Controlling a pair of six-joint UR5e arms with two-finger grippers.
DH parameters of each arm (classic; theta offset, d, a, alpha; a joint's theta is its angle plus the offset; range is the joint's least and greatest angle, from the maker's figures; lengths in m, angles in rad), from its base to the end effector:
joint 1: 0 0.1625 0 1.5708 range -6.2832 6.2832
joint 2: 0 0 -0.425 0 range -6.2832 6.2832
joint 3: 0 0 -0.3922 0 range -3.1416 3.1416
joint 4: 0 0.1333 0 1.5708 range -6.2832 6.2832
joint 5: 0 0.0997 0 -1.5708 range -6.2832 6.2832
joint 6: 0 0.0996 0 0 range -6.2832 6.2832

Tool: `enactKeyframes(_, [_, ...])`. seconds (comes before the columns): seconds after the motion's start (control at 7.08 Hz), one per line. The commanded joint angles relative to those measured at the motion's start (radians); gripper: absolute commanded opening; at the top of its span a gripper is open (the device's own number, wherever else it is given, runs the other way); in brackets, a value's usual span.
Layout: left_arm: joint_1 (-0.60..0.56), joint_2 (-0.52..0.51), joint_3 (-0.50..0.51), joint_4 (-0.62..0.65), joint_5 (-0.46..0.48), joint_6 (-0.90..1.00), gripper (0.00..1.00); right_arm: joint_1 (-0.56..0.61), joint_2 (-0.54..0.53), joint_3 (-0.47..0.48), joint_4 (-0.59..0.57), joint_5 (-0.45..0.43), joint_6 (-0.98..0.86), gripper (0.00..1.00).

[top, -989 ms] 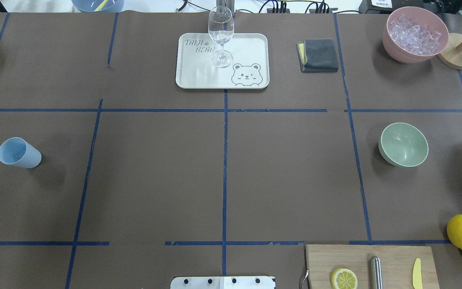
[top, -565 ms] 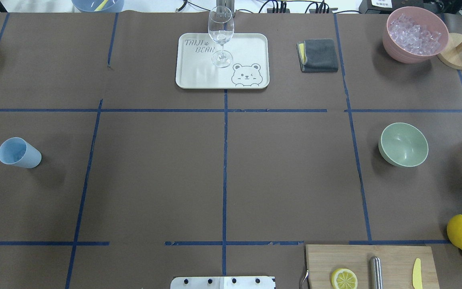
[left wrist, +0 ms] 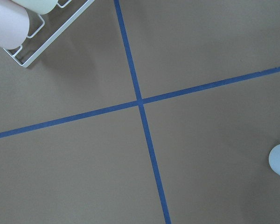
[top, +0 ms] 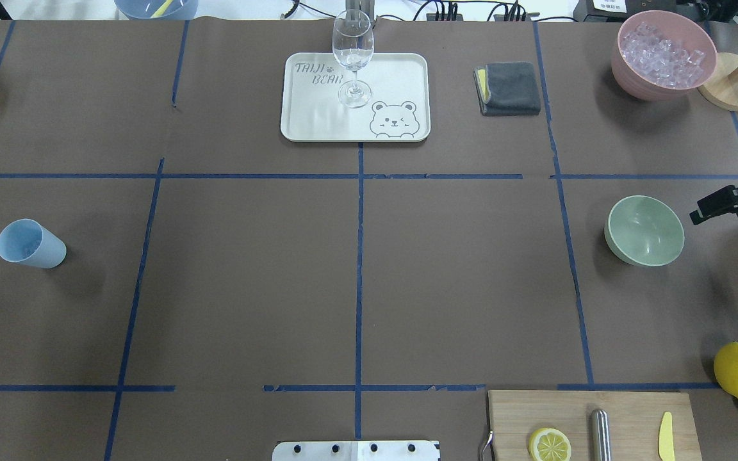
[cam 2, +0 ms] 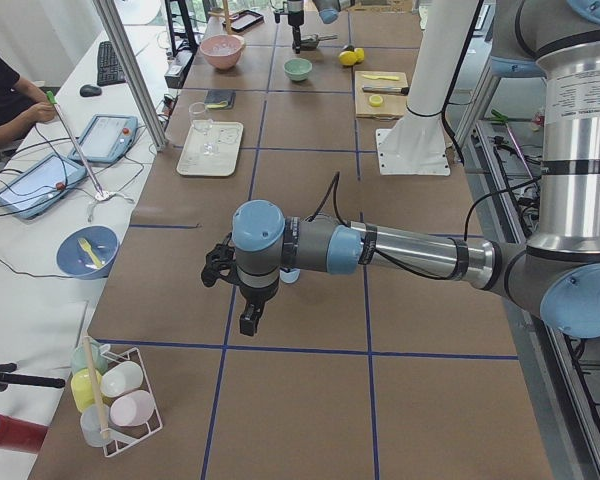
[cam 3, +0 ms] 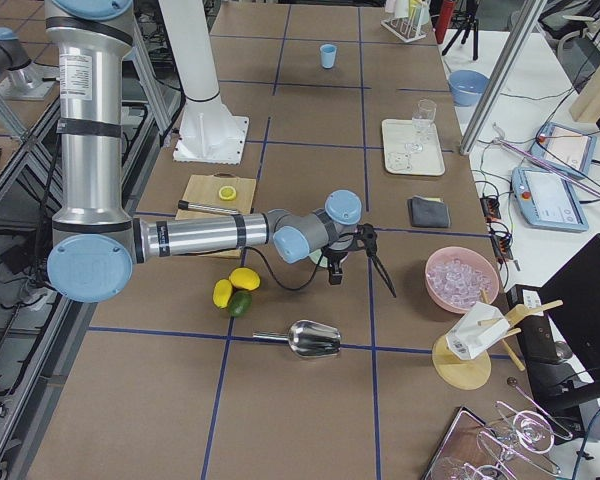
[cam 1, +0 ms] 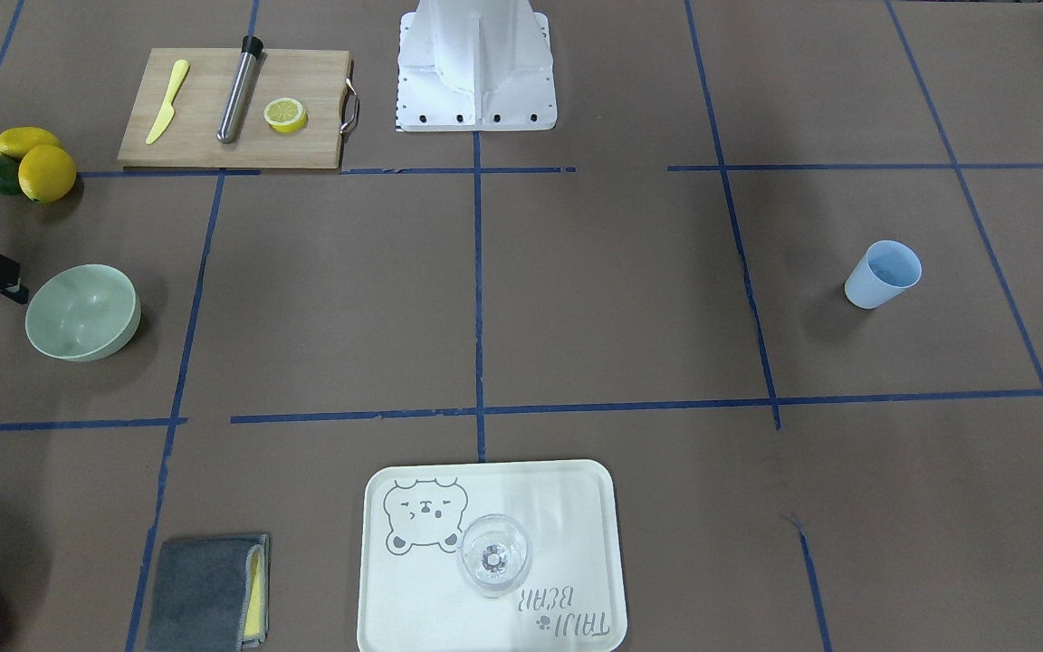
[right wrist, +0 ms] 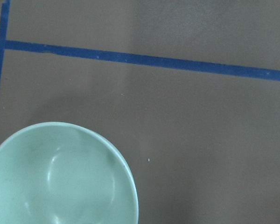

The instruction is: Pour ice into bowl

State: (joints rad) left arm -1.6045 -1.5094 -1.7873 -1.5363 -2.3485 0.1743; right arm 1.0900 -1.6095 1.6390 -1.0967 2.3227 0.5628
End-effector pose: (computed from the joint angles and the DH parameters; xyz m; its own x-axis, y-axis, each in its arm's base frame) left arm -0.0792 -0.4665 0.5846 0.7099 0.2315 -0.6651 -0.0911 0.9667 0.2393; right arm -0.1725 -0.4717 0.5912 0.6349 -0.1185 0.7634 0.0784 0.9929 0.0890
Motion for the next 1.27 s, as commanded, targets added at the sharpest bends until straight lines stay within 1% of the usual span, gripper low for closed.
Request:
enactKeyframes(0.0, [0.0,0.0,0.002,-0.004,0.0,0.001,1.0,-0.056,0.014,-0.111,0.179,-0.026,0.068,0.96])
enactKeyframes(0.14, [0.0,0.0,0.0,-0.004,0.0,0.001,1.0,-0.059,0.035,-0.117,0.181,-0.023,0.104,0.65])
enactKeyframes(0.28, [0.0,0.0,0.0,-0.004,0.0,0.001,1.0,-0.059,0.04,-0.119,0.182,-0.017,0.139,0.07])
enactKeyframes(0.42, [0.0,0.0,0.0,-0.004,0.0,0.001,1.0,-0.058,0.036,-0.117,0.184,-0.016,0.14,0.0])
enactKeyframes(0.57, [0.0,0.002,0.0,-0.004,0.0,0.001,1.0,-0.059,0.034,-0.123,0.184,-0.022,0.14,0.0])
enactKeyframes(0.71, [0.0,0.002,0.0,-0.004,0.0,0.001,1.0,-0.058,0.034,-0.107,0.184,-0.011,0.141,0.0])
enactKeyframes(0.85, [0.0,0.0,0.0,-0.004,0.0,0.001,1.0,-0.056,0.025,-0.085,0.184,-0.011,0.141,0.0])
enactKeyframes(0.99, [0.0,0.002,-0.001,-0.004,0.0,0.001,1.0,-0.056,0.025,-0.041,0.175,-0.009,0.164,0.0])
enactKeyframes(1.13, [0.0,0.002,-0.003,-0.004,0.0,0.002,1.0,-0.061,0.032,0.019,0.172,0.006,0.321,0.0])
